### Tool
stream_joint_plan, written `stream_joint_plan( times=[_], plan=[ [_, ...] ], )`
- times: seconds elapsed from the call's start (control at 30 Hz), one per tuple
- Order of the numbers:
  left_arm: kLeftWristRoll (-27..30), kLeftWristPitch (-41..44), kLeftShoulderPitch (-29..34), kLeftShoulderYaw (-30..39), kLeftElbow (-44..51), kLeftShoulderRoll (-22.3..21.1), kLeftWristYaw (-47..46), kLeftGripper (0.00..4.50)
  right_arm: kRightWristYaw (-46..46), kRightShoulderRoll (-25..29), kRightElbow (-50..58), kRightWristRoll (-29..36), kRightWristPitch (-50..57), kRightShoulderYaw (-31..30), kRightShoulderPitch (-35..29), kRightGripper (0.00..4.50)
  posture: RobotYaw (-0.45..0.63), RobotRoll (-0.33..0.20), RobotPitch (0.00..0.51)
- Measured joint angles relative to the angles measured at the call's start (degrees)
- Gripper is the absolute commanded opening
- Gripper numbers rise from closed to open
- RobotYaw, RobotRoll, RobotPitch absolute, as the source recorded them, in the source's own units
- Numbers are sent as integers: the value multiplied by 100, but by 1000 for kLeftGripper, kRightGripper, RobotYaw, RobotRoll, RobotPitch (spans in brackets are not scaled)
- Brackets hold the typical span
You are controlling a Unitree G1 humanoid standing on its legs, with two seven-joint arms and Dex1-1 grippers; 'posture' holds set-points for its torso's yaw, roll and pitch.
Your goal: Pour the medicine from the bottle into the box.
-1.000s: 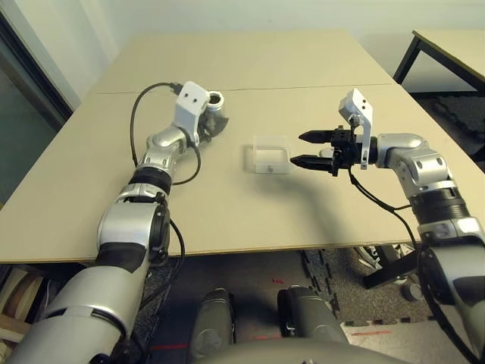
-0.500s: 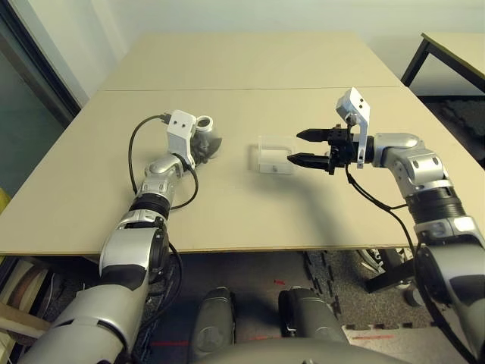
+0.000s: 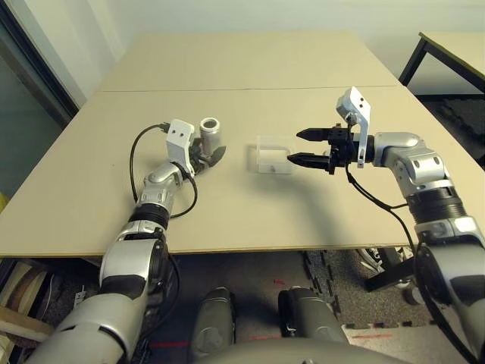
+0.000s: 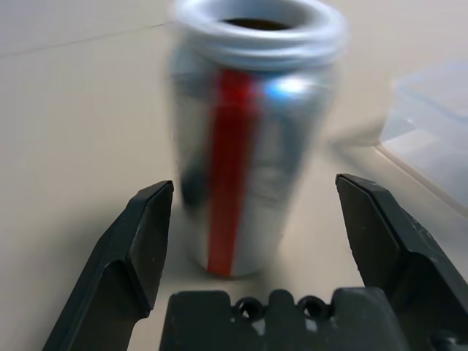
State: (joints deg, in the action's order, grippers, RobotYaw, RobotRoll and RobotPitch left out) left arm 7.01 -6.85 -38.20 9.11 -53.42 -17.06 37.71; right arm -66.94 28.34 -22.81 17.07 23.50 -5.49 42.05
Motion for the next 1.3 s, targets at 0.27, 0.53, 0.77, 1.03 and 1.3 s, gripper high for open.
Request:
stream_joint_plan(
  times=[0.27,0.53,0.77,1.03,1.3],
  plan=[
    [381,939,1392,110,2278,-248,14,4455,-47,67,-40,-5,-56,11,-27,4500,18,0,52],
    [973,2035,2630,569,4426,-475,-358,4455,104,216,-460,4,-171,340,-55,4500,47,0,65],
    [1014,1781,2635,1376,4175,-947,-916,4455,1673,61,-1662,39,-935,1454,-76,4500,49,0,69],
    [907,923,1732,1721,2904,-1383,-1535,4455,4856,-232,-3374,-553,-3368,2185,-99,4500,36,0,73],
    [643,294,916,1600,1369,-1512,-1915,4455,6125,-407,-4418,-910,-4066,2196,38,4500,24,0,77]
  ],
)
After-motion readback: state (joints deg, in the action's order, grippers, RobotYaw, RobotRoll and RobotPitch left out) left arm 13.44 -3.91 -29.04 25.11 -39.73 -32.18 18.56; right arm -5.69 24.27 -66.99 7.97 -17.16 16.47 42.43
